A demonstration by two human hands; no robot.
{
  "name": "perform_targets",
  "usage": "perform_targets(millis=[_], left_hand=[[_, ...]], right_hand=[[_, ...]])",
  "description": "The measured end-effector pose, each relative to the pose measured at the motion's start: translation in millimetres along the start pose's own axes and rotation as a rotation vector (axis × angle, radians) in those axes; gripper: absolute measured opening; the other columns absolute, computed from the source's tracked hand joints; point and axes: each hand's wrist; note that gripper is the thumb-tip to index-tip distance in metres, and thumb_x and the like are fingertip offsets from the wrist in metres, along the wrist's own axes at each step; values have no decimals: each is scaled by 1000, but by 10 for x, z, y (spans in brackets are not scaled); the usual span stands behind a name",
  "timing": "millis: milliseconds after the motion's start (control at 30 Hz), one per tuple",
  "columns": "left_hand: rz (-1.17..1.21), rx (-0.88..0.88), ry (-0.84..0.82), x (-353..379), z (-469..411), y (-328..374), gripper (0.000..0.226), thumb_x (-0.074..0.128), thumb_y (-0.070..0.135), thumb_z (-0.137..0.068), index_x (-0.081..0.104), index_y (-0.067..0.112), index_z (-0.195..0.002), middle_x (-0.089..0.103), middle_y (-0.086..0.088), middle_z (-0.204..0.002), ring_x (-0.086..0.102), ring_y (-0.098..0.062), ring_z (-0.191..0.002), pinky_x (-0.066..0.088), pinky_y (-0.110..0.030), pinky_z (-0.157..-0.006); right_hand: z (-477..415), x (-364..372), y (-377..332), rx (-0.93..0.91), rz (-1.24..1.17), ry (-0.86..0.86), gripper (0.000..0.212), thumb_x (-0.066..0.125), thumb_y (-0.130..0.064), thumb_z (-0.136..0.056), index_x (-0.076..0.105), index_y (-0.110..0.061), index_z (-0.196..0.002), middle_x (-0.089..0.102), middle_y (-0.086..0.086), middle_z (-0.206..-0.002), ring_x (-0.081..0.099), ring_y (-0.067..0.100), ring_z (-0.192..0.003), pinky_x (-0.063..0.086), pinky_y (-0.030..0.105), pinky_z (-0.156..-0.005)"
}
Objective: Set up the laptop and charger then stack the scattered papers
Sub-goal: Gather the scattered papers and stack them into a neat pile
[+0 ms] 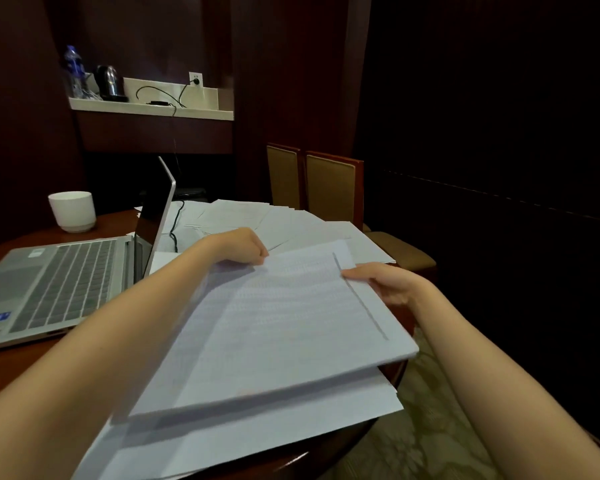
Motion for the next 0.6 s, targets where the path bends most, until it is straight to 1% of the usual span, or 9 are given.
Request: perform_targets(millis=[33, 67, 100, 133, 167, 200, 367, 433, 600], left_hand=[[9, 8, -38, 41, 22, -37, 25, 49, 7, -92, 63, -1, -112, 61, -6, -122, 56, -26, -107, 39, -27, -91], [21, 4, -81, 75, 39, -78, 22, 49, 6, -92, 66, -1, -104, 62, -4, -113, 44, -6, -84, 38, -26, -87], [35, -5, -117, 104, 54, -123, 19, 49, 5, -91, 68, 3, -95, 55, -3, -114, 32, -20, -120, 37, -25, -82], [43, -17, -145, 125, 69, -165, 19, 49, 5, -91, 66, 11, -84, 63, -2, -82, 53, -22, -78, 36, -24, -77], [45, -28, -171, 139, 83, -198, 20, 49, 5, -91, 60, 17, -78, 43, 9, -71, 37, -7, -73, 36, -24, -74], [38, -38, -193, 148, 101, -215, 19, 50, 6, -91, 56, 20, -80, 54, 3, -76, 46, -13, -74, 36, -23, -71], [30, -118, -246, 180, 188, -238, 18, 52, 7, -92, 62, 17, -105, 52, 5, -76, 47, -9, -66, 45, -13, -54], [36, -124, -284, 191, 191, -251, 20, 56, 7, -90, 62, 14, -108, 55, 3, -77, 50, -10, -66, 48, -17, -62], [47, -49, -317, 176, 146, -295, 14, 67, 11, -82, 68, 22, -92, 60, 6, -79, 55, -8, -70, 47, -18, -67]], right_hand=[[-19, 9, -15, -10, 12, 20, 14, 49, -11, -95, 58, -7, -104, 73, 0, -84, 70, 9, -66, 55, 19, -51], [-29, 35, -36, -13, 49, 38, 16, 50, -11, -94, 57, -5, -108, 71, 1, -86, 69, 6, -64, 51, 15, -46], [-53, 55, -50, -20, 93, 55, 26, 53, -13, -93, 53, -2, -117, 69, 2, -95, 68, 7, -68, 50, 13, -47], [-88, 64, -54, -22, 141, 66, 42, 57, -16, -91, 47, -1, -129, 66, 5, -106, 68, 9, -79, 52, 15, -51], [-123, 64, -51, -19, 190, 76, 55, 61, -17, -89, 39, -3, -137, 63, 6, -114, 67, 12, -86, 53, 17, -54], [-138, 79, -46, -17, 230, 78, 60, 63, -18, -87, 37, -5, -140, 63, 6, -114, 66, 14, -87, 53, 19, -56], [-170, 204, 28, -44, 406, 87, 24, 61, -11, -89, 57, -17, -112, 62, 2, -89, 60, 12, -71, 51, 19, -52], [-197, 229, 47, -53, 443, 104, 15, 61, -11, -89, 59, -18, -102, 62, 3, -88, 60, 13, -71, 51, 19, -53], [-239, 298, -38, 3, 697, 167, 3, 63, -16, -88, 64, -18, -89, 61, 1, -98, 57, 13, -84, 52, 18, -59]])
Point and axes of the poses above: each hand's wrist, its own z-axis away from the middle knuckle, its own x-axis out of the palm, y = z × x
